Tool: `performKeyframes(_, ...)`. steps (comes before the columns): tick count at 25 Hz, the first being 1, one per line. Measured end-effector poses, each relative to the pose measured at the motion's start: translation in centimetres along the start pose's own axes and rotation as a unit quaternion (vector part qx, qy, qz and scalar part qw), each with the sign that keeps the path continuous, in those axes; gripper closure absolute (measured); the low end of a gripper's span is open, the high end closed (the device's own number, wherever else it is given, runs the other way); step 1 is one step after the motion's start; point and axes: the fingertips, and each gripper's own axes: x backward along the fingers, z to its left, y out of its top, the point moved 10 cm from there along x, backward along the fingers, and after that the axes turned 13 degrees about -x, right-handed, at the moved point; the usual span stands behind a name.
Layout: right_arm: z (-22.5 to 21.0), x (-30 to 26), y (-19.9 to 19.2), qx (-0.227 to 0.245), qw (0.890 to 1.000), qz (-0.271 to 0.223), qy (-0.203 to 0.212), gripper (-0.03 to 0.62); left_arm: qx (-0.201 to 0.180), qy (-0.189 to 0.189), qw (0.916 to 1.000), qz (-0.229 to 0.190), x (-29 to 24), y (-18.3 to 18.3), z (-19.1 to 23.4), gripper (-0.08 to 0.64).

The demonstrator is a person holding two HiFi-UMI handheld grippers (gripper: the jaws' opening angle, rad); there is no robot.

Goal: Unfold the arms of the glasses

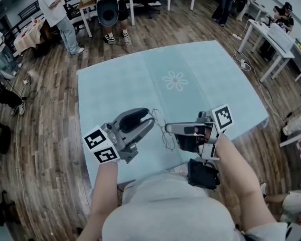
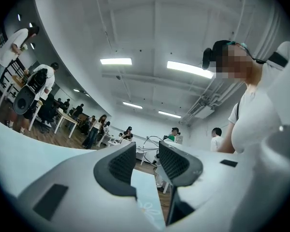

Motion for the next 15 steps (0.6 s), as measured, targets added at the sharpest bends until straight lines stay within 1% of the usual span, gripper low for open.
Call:
performKeyframes(2, 0.0, 0.0, 0.0, 0.000, 1.000, -0.002, -0.001, 0.581, -0.003, 0.006, 1.0000, -0.002, 0.1, 0.1, 0.1, 0.428)
performKeyframes(7, 0.3, 0.1, 0.2, 0.002, 1.000, -0.014, -0.005, 0.581, -0.004, 0.013, 0.9999, -0.005, 0.6, 0.6, 0.2, 0.447)
performKeyframes(15, -0.4, 0.6, 0.2, 0.004, 0.999, -0.030, -0.016, 0.581, 0.015, 0.011, 0.9998, -0.009, 2.0, 0.2, 0.5, 0.480)
